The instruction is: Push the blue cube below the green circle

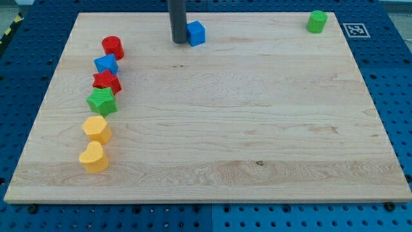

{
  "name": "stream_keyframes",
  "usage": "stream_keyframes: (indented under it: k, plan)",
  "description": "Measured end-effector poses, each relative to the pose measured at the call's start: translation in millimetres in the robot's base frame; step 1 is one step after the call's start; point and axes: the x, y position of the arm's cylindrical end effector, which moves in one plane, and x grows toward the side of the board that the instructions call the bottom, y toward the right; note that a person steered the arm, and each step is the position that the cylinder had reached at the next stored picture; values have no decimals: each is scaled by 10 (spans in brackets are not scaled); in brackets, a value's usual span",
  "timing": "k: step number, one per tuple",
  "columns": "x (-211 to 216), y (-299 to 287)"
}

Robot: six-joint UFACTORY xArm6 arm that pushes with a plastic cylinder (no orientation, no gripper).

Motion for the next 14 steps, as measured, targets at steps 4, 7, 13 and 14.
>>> stream_keyframes:
  k: [4, 7, 13, 14]
  plan:
    - [-262, 1081]
    - [-352, 1636]
    - [-273, 2354]
    - [-188, 2388]
